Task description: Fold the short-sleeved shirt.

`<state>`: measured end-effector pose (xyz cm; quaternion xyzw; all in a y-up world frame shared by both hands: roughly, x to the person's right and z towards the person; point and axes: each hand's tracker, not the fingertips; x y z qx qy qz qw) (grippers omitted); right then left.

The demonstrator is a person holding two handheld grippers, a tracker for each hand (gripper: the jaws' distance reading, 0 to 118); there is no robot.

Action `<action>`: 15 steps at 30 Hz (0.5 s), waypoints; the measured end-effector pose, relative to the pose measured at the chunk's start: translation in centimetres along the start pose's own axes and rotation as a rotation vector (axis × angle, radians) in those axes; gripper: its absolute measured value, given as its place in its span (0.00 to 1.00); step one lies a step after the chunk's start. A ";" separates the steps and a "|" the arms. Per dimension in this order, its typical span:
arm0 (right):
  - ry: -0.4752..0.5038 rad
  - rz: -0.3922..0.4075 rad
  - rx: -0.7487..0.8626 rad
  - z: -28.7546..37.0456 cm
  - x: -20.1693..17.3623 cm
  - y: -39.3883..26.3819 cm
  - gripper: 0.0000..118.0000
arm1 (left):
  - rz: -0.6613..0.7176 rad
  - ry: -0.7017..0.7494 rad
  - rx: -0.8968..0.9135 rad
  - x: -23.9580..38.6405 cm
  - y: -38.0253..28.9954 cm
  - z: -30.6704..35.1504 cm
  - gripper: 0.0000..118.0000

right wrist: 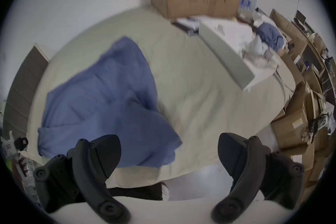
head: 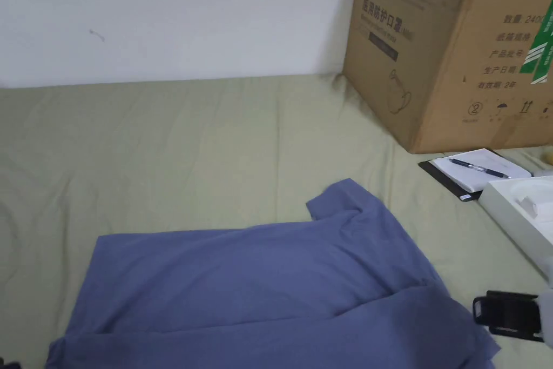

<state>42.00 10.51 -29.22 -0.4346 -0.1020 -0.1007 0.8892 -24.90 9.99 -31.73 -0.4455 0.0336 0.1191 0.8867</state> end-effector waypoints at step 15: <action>0.363 0.156 0.620 10.7 -14.5 -2.1 0.00 | -0.230 -0.249 0.645 8.2 0.2 8.6 0.00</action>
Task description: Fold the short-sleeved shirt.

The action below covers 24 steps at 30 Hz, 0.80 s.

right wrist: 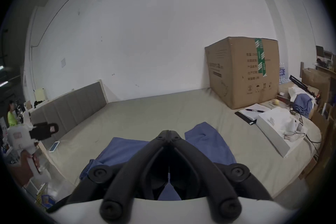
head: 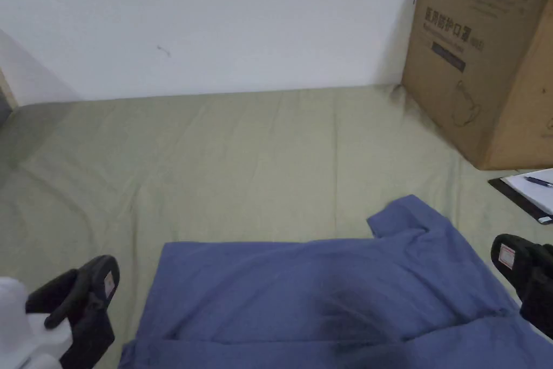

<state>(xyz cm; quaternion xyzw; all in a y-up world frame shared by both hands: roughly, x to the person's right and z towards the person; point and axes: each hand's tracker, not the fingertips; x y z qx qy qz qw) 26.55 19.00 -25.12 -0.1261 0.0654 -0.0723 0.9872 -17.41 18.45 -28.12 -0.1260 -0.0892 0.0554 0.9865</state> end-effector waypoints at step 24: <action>0.116 0.032 -0.386 -14.4 3.4 -5.9 0.00 | -0.022 0.027 -0.984 -10.2 -8.4 -39.7 0.77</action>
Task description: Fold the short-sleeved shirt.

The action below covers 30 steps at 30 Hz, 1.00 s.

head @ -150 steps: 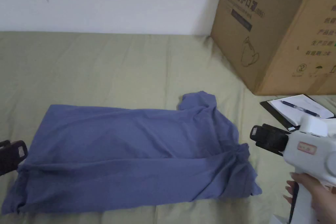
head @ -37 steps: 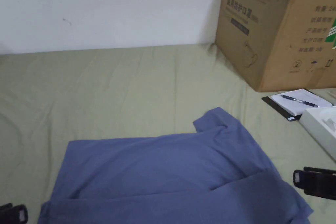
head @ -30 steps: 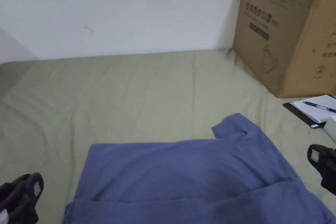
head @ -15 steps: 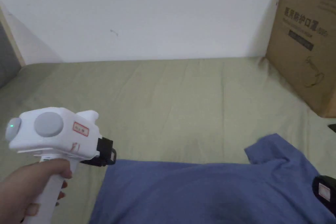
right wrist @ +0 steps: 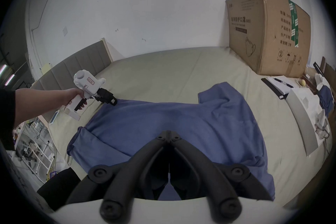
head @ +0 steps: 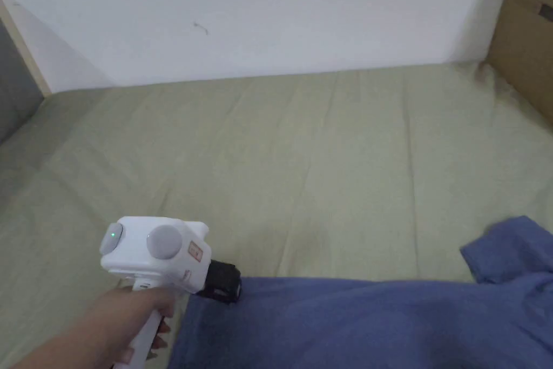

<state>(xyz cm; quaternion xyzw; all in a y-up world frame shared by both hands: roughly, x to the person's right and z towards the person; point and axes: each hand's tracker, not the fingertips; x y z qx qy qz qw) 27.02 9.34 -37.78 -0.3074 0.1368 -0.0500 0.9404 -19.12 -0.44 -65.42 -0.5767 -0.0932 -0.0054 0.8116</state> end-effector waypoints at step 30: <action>-0.342 -0.265 -0.596 -24.5 21.2 11.0 0.53 | 0.028 -0.114 0.219 1.8 -3.7 9.7 0.03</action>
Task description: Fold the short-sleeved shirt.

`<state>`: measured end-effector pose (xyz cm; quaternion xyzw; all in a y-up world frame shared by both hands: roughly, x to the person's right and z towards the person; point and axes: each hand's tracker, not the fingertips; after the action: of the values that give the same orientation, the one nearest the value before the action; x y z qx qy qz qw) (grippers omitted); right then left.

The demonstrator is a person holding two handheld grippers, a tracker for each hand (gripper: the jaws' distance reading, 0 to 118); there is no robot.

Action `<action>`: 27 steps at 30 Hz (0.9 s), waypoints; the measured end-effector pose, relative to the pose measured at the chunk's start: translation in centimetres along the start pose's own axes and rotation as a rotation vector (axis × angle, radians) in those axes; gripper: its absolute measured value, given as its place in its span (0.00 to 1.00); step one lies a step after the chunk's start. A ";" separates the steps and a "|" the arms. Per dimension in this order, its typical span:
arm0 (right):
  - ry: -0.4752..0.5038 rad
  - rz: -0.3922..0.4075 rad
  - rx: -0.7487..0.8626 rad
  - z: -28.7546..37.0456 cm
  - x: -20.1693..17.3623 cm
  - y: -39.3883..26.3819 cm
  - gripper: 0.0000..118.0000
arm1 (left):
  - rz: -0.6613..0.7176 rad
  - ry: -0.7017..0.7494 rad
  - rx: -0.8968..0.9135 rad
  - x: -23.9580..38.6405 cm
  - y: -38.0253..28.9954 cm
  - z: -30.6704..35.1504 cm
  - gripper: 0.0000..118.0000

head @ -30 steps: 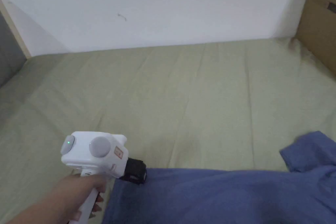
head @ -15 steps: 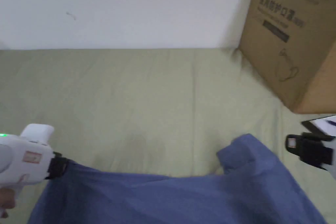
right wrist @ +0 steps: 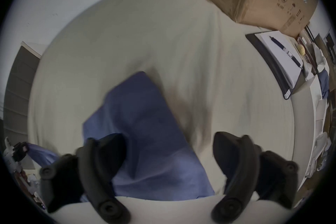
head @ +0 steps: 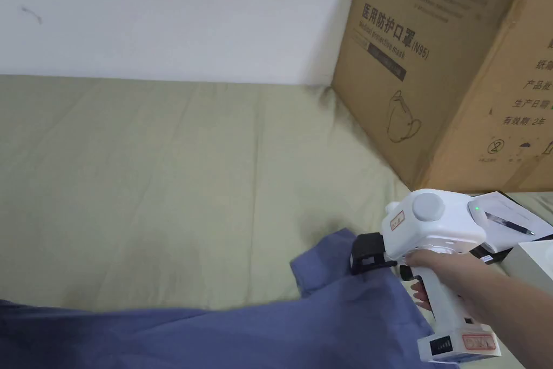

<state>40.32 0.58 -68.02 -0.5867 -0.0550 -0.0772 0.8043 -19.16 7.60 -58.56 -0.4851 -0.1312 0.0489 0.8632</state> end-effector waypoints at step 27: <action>0.124 -0.125 0.583 18.1 2.7 -3.3 0.00 | 0.030 0.087 0.211 2.3 3.8 4.2 0.03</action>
<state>42.41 16.67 -58.94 -0.3205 -0.0616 -0.1433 0.9343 -17.89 13.53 -59.29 -0.3948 -0.0806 0.0543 0.9136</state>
